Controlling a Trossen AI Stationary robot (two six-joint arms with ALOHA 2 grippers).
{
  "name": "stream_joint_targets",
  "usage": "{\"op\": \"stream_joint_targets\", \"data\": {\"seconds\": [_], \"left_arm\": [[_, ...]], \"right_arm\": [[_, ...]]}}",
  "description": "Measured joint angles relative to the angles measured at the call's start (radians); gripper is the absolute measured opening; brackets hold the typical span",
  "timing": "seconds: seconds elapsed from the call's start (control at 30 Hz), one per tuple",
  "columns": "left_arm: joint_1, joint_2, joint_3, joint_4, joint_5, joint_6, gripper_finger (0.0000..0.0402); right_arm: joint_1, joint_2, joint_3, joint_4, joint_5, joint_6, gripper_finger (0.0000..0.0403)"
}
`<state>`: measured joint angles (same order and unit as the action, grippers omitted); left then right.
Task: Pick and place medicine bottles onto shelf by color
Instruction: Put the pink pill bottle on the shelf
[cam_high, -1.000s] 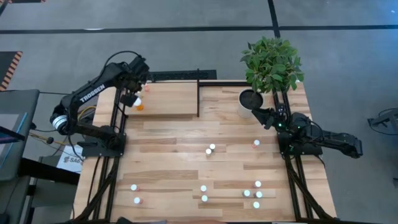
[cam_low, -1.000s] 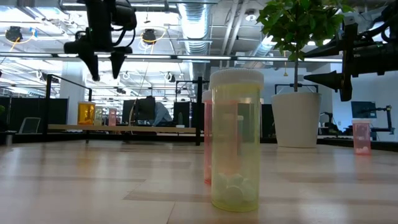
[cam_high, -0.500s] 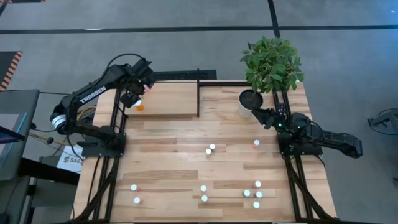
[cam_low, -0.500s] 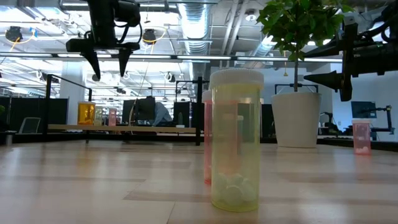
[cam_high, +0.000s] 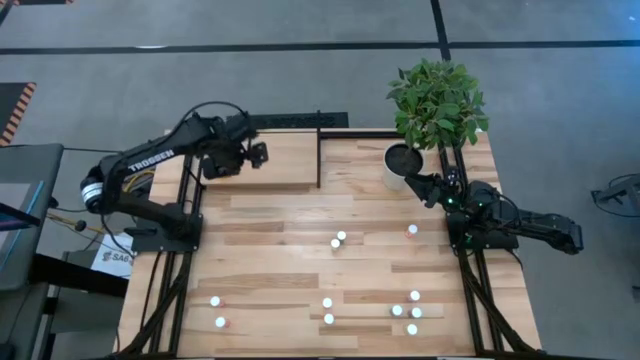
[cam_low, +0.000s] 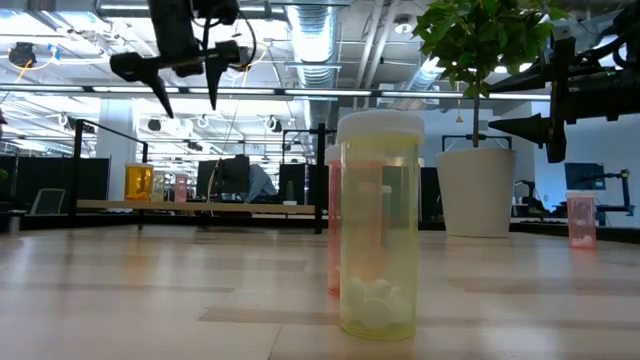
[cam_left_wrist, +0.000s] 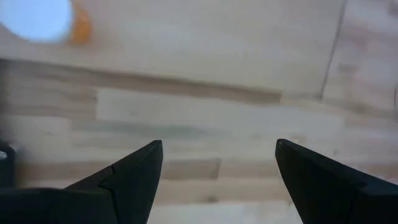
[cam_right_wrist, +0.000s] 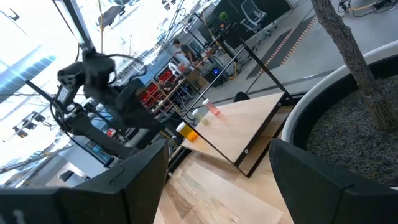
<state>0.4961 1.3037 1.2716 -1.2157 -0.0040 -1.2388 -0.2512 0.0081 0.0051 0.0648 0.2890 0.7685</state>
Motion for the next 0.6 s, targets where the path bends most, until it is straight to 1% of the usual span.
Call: {"op": "stream_joint_targets", "data": {"seconds": [0.07, 0.17, 0.23, 0.33, 0.47, 0.6], "left_arm": [[-0.057, 0.0, 0.0, 0.007, -0.003, -0.017, 0.0298], [-0.139, 0.0, 0.0, 0.065, -0.045, 0.001, 0.0298], [-0.191, 0.0, 0.0, 0.07, -0.06, -0.026, 0.0298], [-0.274, 0.0, 0.0, 0.04, -0.067, -0.13, 0.0298], [-0.399, 0.025, 0.0, -0.003, -0.068, -0.352, 0.0298], [-0.512, 0.072, 0.0, 0.026, -0.079, -0.5, 0.0298]], "right_arm": [[0.0, 0.0, 0.0, 0.0, 0.0, 0.0, 0.0302], [0.0, 0.0, 0.0, 0.0, 0.0, 0.0, 0.0302], [0.0, 0.0, 0.0, 0.0, 0.0, 0.0, 0.0302], [0.0, 0.0, 0.0, 0.0, 0.0, 0.0, 0.0302], [0.0, 0.0, 0.0, 0.0, 0.0, 0.0, 0.0302], [0.0, 0.0, 0.0, 0.0, 0.0, 0.0, 0.0302]]}}
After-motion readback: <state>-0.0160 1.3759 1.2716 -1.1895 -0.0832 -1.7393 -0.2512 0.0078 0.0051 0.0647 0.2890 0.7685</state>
